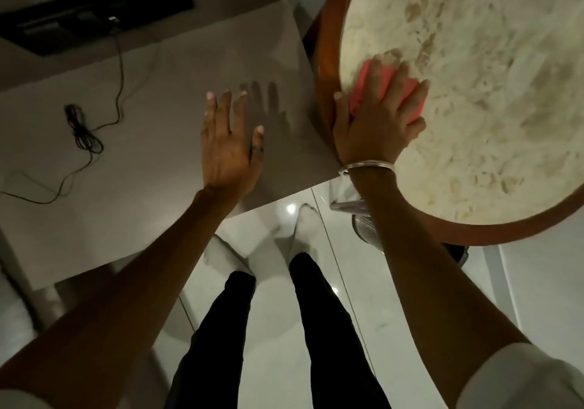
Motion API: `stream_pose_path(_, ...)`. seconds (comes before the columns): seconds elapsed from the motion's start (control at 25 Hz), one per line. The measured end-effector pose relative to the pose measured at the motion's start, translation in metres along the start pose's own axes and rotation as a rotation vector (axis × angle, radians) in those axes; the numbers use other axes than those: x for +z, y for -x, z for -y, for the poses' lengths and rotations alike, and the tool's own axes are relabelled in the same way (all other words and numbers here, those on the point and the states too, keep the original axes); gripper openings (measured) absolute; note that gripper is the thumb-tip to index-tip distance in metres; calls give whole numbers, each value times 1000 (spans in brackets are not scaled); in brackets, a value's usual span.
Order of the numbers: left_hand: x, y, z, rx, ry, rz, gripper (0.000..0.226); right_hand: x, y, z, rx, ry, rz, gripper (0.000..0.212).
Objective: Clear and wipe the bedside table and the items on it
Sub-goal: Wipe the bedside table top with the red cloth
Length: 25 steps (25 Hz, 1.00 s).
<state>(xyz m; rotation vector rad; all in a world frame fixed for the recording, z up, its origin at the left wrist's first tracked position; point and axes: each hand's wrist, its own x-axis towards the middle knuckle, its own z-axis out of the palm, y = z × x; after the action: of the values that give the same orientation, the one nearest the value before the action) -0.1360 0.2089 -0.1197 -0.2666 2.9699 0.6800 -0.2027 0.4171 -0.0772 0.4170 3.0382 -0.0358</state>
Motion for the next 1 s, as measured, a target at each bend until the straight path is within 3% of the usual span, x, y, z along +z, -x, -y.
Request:
stream_pose_path(0.12, 15, 1, 14, 11, -23, 44, 61, 5, 11, 25, -112, 29, -7, 64)
stream_pose_path(0.28, 22, -10, 80, -38, -112, 111, 65, 31, 18, 80, -475, -153, -144, 71)
stream_pose_path(0.36, 23, -24, 121, -87, -157, 124, 68, 56, 22, 113, -609, -170, 18, 72)
stream_pose_path(0.44, 24, -36, 156, -113, -218, 122, 71, 92, 31, 134, -768, -14, 249, 74)
stream_pose_path(0.56, 37, -42, 181, -51, -312, 44, 73, 128, 5, 128, -1110, 10, 220, 68)
stream_pose_path(0.6, 39, -44, 184, -49, -309, 28, 73, 134, -11, 131, -1115, -11, 166, 64)
stream_pose_path(0.72, 37, -42, 188, -74, -259, 29, 71, 128, -47, 154, -533, -80, 124, 65)
stream_pose_path(0.76, 36, -42, 188, -84, -249, 32, 71, 126, -52, 162, -538, -61, 137, 66)
stream_pose_path(0.84, 33, -42, 185, -92, -232, 45, 71, 125, -62, 167, -958, -43, 210, 65)
stream_pose_path(0.88, 33, -42, 184, -91, -229, 51, 71, 125, -74, 168, -1058, -37, 214, 62)
stream_pose_path(0.92, 32, -42, 184, -92, -230, 57, 71, 125, -86, 170, -955, -75, 207, 59)
stream_pose_path(1.0, 32, -41, 186, -98, -217, 59, 70, 123, -100, 176, -502, -146, 164, 59)
